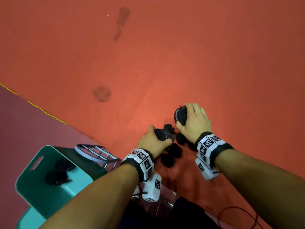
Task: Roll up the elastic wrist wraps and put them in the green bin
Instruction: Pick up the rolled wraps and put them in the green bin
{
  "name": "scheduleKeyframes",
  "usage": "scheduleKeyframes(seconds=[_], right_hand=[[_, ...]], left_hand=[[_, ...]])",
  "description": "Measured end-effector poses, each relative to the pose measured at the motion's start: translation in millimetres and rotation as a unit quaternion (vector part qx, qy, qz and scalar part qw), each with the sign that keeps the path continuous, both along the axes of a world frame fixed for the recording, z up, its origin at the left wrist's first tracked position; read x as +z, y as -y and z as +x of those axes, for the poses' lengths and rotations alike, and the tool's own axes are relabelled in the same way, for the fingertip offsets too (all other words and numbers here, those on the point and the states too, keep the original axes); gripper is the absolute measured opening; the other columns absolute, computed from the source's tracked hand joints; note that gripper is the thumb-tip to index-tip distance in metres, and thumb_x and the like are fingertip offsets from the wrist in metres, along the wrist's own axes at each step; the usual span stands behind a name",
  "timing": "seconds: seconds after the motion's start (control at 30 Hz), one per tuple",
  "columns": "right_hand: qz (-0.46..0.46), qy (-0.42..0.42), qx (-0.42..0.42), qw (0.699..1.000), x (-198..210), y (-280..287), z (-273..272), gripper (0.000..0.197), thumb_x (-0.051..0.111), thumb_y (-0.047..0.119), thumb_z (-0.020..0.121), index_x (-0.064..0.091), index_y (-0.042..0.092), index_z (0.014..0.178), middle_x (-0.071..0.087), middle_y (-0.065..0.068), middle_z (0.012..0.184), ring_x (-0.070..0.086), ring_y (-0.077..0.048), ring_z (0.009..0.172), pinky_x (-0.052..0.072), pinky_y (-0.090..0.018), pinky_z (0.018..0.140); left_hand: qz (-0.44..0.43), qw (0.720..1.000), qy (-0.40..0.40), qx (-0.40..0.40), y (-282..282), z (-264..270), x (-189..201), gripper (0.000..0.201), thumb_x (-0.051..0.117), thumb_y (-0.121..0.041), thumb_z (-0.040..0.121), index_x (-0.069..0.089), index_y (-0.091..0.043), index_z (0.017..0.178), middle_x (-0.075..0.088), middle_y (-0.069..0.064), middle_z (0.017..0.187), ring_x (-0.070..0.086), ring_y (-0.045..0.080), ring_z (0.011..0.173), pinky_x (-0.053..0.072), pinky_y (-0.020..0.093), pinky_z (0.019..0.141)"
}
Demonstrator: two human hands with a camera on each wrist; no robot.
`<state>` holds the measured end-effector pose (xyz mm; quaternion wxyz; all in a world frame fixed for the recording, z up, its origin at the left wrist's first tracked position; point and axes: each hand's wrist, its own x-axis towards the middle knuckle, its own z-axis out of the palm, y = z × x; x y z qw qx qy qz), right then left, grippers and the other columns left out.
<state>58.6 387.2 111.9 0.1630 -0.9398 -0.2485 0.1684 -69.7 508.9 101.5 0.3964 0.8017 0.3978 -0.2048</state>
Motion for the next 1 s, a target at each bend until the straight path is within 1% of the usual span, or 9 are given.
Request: scheduleKeyframes(seconds=[0.13, 0.3, 0.4, 0.5, 0.63, 0.73, 0.83, 0.9, 1.0], right_hand=[[0.028, 0.017, 0.052, 0.998, 9.6, -58.0, -43.0, 0.062, 0.071, 0.031, 0.08, 0.048, 0.013, 0.135, 0.051, -0.005, 0.13, 0.043, -0.03, 0.123, 0.051, -0.048, 0.092], [0.063, 0.015, 0.158, 0.985, 12.4, -154.5, -115.9, 0.062, 0.075, 0.029, 0.077, 0.054, 0.009, 0.132, 0.056, -0.009, 0.125, 0.046, -0.034, 0.119, 0.047, -0.045, 0.098], [0.091, -0.006, 0.228, 0.969, 11.1, -219.0, -168.7, 0.061, 0.078, 0.029, 0.077, 0.055, 0.009, 0.13, 0.057, -0.009, 0.123, 0.048, -0.035, 0.116, 0.043, -0.041, 0.099], [0.119, -0.04, 0.287, 0.95, 7.8, -278.4, -225.1, 0.06, 0.08, 0.031, 0.076, 0.056, 0.013, 0.128, 0.054, -0.007, 0.125, 0.048, -0.032, 0.115, 0.045, -0.04, 0.097], [0.14, -0.088, 0.359, 0.918, -10.4, -330.7, -299.4, 0.058, 0.079, 0.026, 0.071, 0.058, 0.017, 0.124, 0.043, -0.007, 0.129, 0.051, -0.03, 0.116, 0.05, -0.037, 0.096], [0.077, -0.1, 0.428, 0.895, -31.0, -349.7, -341.7, 0.061, 0.075, 0.023, 0.068, 0.056, 0.017, 0.126, 0.041, -0.006, 0.129, 0.047, -0.029, 0.116, 0.047, -0.037, 0.1], [-0.024, -0.105, 0.476, 0.873, -54.6, -361.6, -365.8, 0.067, 0.072, 0.023, 0.073, 0.049, 0.017, 0.136, 0.034, -0.004, 0.135, 0.039, -0.026, 0.125, 0.041, -0.034, 0.108], [-0.086, -0.111, 0.49, 0.86, -71.7, -367.7, -374.4, 0.067, 0.071, 0.025, 0.077, 0.044, 0.019, 0.138, 0.032, -0.003, 0.135, 0.039, -0.026, 0.127, 0.044, -0.038, 0.106], [-0.165, -0.087, 0.514, 0.837, -92.4, -372.9, -380.8, 0.065, 0.071, 0.032, 0.084, 0.039, 0.017, 0.138, 0.036, -0.004, 0.135, 0.044, -0.029, 0.125, 0.049, -0.042, 0.098]], left_hand=[[0.024, 0.995, 0.054, 0.082, -58.7, -48.5, 11.4, 0.055, 0.073, -0.057, 0.075, 0.044, -0.024, 0.107, 0.063, 0.001, 0.097, 0.055, 0.027, 0.084, 0.042, 0.032, 0.076], [0.06, 0.977, 0.084, 0.185, -135.0, -133.6, 20.5, 0.055, 0.068, -0.063, 0.069, 0.039, -0.027, 0.098, 0.062, 0.002, 0.098, 0.059, 0.031, 0.09, 0.049, 0.038, 0.08], [0.092, 0.955, 0.095, 0.265, -180.1, -197.1, 20.6, 0.053, 0.067, -0.064, 0.068, 0.04, -0.028, 0.096, 0.062, 0.0, 0.101, 0.061, 0.03, 0.095, 0.051, 0.04, 0.084], [0.127, 0.927, 0.085, 0.342, -219.4, -265.3, 14.5, 0.052, 0.071, -0.062, 0.071, 0.043, -0.03, 0.101, 0.06, -0.002, 0.106, 0.061, 0.029, 0.1, 0.05, 0.041, 0.089], [0.131, 0.9, 0.023, 0.414, -250.2, -347.3, -4.2, 0.053, 0.071, -0.061, 0.074, 0.043, -0.031, 0.108, 0.054, -0.002, 0.112, 0.062, 0.031, 0.1, 0.049, 0.04, 0.091], [0.106, 0.907, -0.056, 0.403, -262.3, -386.5, -25.7, 0.058, 0.069, -0.061, 0.075, 0.045, -0.029, 0.117, 0.051, 0.002, 0.121, 0.063, 0.037, 0.101, 0.05, 0.041, 0.09], [0.072, 0.922, -0.126, 0.358, -270.7, -400.4, -48.8, 0.062, 0.066, -0.061, 0.08, 0.044, -0.025, 0.126, 0.048, 0.005, 0.125, 0.062, 0.04, 0.106, 0.05, 0.042, 0.089], [0.062, 0.934, -0.164, 0.31, -272.7, -398.2, -62.9, 0.063, 0.063, -0.058, 0.086, 0.041, -0.021, 0.132, 0.049, 0.008, 0.128, 0.061, 0.04, 0.112, 0.05, 0.044, 0.09], [0.078, 0.949, -0.192, 0.238, -269.0, -389.5, -80.9, 0.061, 0.058, -0.053, 0.093, 0.039, -0.015, 0.137, 0.05, 0.012, 0.133, 0.06, 0.038, 0.116, 0.05, 0.042, 0.09]])
